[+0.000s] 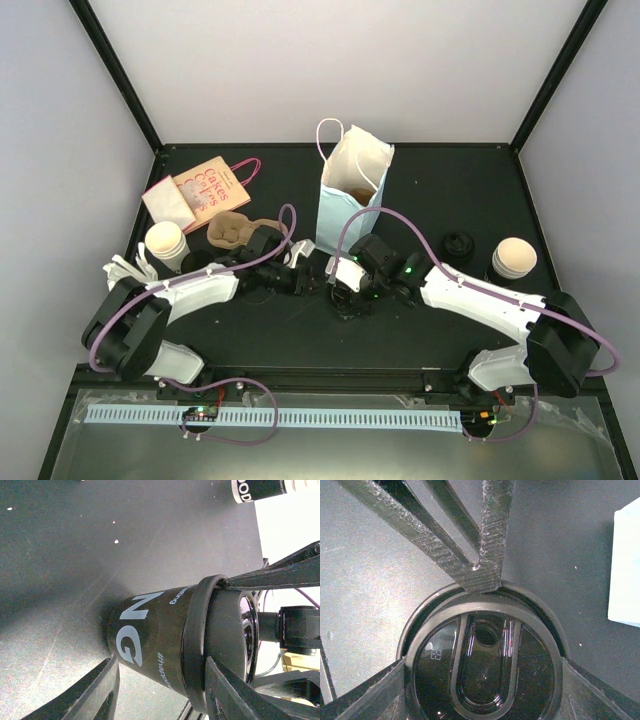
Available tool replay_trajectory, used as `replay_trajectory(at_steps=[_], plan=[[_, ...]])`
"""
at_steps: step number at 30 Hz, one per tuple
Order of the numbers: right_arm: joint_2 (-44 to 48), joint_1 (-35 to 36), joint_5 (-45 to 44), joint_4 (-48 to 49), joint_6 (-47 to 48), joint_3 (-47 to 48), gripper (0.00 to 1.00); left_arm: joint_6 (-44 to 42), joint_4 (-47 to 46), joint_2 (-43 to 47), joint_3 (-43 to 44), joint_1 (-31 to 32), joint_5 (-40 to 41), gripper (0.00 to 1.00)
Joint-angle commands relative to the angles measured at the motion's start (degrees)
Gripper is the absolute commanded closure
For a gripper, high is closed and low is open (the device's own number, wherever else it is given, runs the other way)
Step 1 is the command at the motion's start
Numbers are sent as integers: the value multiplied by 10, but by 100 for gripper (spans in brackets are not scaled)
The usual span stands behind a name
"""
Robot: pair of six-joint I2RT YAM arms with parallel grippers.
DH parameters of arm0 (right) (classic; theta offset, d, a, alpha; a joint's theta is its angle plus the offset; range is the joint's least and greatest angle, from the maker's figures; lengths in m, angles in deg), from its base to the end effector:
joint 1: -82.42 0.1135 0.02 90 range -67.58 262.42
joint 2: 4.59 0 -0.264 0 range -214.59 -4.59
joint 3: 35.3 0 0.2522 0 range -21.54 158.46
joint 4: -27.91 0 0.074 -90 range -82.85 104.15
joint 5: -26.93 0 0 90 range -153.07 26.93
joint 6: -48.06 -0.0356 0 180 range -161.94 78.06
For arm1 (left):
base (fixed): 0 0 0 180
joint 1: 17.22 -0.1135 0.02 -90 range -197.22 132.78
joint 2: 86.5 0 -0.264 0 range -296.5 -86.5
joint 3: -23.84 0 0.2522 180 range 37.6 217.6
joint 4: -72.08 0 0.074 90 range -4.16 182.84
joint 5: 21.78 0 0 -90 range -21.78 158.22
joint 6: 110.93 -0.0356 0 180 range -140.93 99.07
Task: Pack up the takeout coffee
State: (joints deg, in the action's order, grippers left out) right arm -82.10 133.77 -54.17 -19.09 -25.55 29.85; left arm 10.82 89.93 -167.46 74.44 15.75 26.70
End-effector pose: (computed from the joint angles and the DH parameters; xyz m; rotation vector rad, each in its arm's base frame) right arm 0.1611 0.2103 0.2233 -1.5221 2.1665 0.4143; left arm 0.2080 -0.1630 0.1717 0.4001 2.5716 -1.3510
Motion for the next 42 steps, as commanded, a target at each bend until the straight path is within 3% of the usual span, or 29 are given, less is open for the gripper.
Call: replay_trajectory(at_steps=[1,8,35,42], plan=[[-23,2,-8,-57,3,-15,25,-4,13,-20,3,-2,5,52],[-30,2,-3,-55,2,-16,25,-15,50,-53,11,-2,32,57],[-86,1,28,-102,28,1,25,3,13,-118,-41,-1,52,66],[-74,1,21,-100,26,5,25,19,-9,-19,-44,-1,40,61]])
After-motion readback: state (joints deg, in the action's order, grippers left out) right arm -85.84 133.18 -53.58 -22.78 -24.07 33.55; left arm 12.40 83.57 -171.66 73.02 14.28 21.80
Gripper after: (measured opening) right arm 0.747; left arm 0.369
